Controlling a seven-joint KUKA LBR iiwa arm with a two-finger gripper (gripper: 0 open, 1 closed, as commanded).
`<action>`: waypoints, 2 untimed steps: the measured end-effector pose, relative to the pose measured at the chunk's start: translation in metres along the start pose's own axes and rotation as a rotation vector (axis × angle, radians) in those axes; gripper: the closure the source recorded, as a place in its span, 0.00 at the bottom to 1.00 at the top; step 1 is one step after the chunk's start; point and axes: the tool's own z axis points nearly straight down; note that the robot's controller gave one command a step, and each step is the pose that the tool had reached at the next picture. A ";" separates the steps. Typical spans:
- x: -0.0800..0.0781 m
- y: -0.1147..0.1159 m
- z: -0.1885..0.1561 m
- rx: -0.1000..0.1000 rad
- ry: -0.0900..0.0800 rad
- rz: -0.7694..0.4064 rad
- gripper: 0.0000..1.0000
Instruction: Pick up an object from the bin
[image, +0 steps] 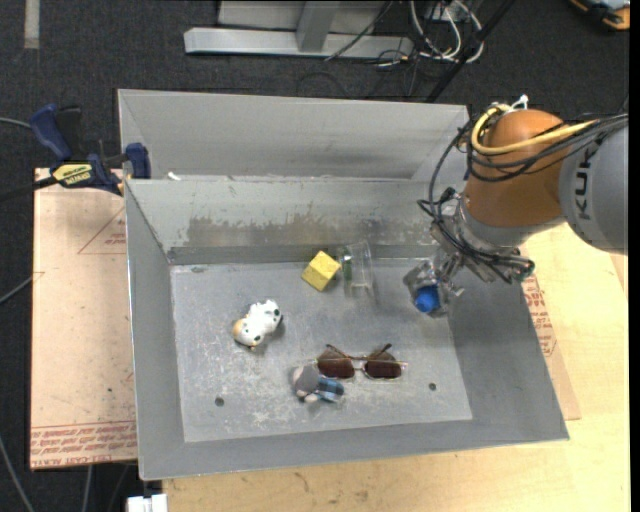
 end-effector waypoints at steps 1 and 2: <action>-0.001 0.000 -0.010 0.002 -0.002 0.000 1.00; 0.000 0.001 -0.022 -0.001 0.000 0.001 1.00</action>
Offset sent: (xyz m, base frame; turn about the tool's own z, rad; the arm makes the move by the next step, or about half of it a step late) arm 0.0001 0.0000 0.0056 0.0000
